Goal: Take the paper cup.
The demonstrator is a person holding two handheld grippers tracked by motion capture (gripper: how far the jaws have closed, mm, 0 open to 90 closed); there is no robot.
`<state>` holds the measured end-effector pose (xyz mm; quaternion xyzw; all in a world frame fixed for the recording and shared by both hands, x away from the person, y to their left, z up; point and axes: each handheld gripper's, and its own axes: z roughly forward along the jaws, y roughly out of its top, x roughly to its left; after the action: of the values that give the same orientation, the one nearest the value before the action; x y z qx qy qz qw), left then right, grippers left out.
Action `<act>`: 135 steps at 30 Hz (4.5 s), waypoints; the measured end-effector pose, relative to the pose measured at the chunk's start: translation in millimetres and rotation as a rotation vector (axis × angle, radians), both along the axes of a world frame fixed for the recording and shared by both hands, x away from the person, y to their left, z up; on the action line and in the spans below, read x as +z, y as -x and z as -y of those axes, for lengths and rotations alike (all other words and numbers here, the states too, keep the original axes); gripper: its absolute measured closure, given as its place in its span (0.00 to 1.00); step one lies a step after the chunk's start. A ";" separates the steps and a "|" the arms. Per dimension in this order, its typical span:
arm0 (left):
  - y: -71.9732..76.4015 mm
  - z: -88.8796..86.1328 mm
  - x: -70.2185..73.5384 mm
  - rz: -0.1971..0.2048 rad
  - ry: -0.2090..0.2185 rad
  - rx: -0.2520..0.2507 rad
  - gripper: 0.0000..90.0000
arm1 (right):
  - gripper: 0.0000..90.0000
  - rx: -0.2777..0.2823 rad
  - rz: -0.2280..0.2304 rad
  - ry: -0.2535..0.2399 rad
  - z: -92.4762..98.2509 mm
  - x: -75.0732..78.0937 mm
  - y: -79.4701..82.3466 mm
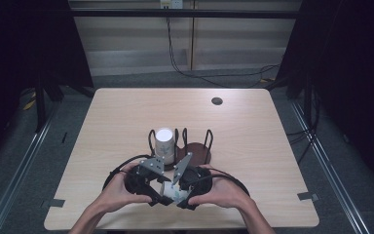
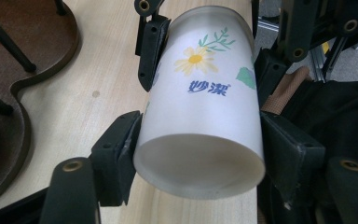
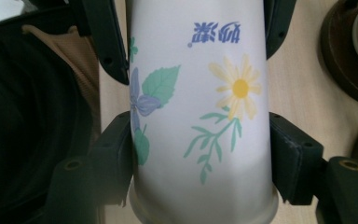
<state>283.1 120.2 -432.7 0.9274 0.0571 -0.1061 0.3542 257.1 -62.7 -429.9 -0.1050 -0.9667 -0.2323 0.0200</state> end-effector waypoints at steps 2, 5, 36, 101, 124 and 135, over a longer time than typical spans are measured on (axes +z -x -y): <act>0.6 0.3 -0.1 0.000 0.000 0.001 0.37 | 0.36 0.004 -0.004 -0.015 1.1 0.8 -0.2; 1.2 0.9 0.1 -0.007 -0.002 0.003 0.39 | 0.36 -0.001 -0.009 -0.013 1.8 0.4 0.1; -6.2 -22.7 8.2 0.026 0.100 0.127 0.40 | 0.16 -0.126 0.004 -0.226 38.4 0.2 -14.1; -2.7 -40.7 15.9 0.077 0.474 0.215 0.39 | 0.20 -0.248 -0.015 -0.668 70.2 18.0 -14.1; 6.5 -32.6 27.9 0.067 0.517 0.176 0.39 | 0.18 -0.209 -0.095 -0.850 72.8 21.1 -14.2; 8.2 -27.8 28.3 0.049 0.520 0.155 0.39 | 0.26 -0.192 -0.115 -0.881 74.2 22.1 -14.1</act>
<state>274.8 148.0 -404.4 0.8004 0.0901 -0.0671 0.5888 271.2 -136.9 -407.7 -0.1883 -0.7589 -0.6161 0.0949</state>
